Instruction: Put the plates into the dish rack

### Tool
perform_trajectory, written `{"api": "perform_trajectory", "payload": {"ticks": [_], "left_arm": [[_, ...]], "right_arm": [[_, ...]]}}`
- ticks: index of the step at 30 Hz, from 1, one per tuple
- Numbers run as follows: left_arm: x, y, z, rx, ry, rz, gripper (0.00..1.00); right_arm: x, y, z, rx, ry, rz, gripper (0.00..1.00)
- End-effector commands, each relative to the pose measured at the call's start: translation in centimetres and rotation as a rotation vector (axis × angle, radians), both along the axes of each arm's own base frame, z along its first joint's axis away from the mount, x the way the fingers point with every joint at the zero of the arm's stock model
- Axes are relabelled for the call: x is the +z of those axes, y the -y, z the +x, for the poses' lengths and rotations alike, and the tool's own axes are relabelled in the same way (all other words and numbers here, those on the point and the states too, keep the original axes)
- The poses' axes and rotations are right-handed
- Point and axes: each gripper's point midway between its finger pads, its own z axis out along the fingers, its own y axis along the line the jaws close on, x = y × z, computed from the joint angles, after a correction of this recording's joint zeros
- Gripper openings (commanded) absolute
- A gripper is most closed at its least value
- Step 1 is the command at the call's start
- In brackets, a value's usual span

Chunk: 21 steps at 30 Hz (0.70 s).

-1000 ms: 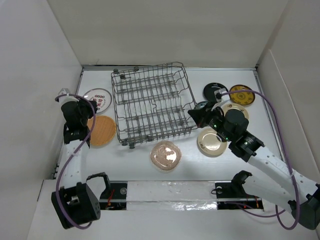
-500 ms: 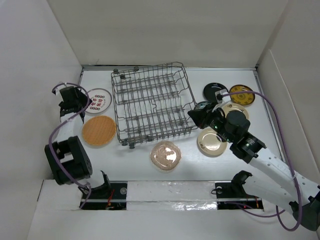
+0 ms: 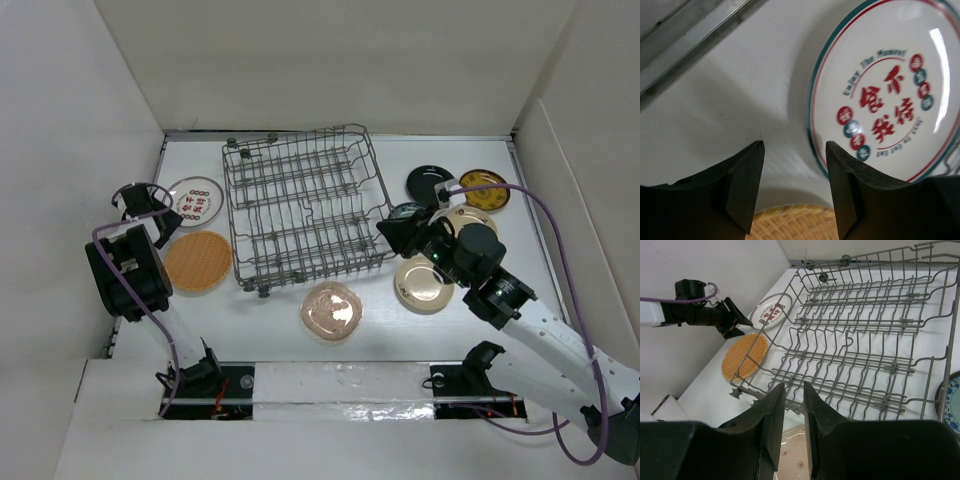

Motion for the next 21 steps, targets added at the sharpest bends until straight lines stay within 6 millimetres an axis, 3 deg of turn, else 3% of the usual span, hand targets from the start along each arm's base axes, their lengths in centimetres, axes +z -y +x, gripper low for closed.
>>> {"api": "perform_trajectory", "payload": {"ticks": [1,7,13,16,20,21], "left_arm": [[0.8,0.2,2.4,-0.016,0.09,-0.052,0.49],[-0.7,0.5,3.2,-0.012,0.099,-0.096,0.48],[-1.9,1.1,4.1,-0.01,0.122,-0.156,0.4],[-2.0,1.3,4.5,0.01,0.148,-0.183,0.3],[-1.7,1.0,4.6,0.028,0.179,-0.19,0.0],[-0.8,0.8,4.9,0.03,0.208,-0.181,0.0]], "right_arm": [[1.5,-0.1,-0.1,0.003,0.05,0.019,0.27],[1.0,-0.5,0.3,0.006,0.036,0.006,0.27],[0.8,-0.4,0.4,-0.002,0.035,0.003,0.28],[0.9,-0.3,0.5,-0.01,0.035,0.007,0.28],[0.8,-0.4,0.4,-0.009,0.04,0.009,0.28],[0.9,-0.2,0.4,-0.017,0.042,0.011,0.28]]}}
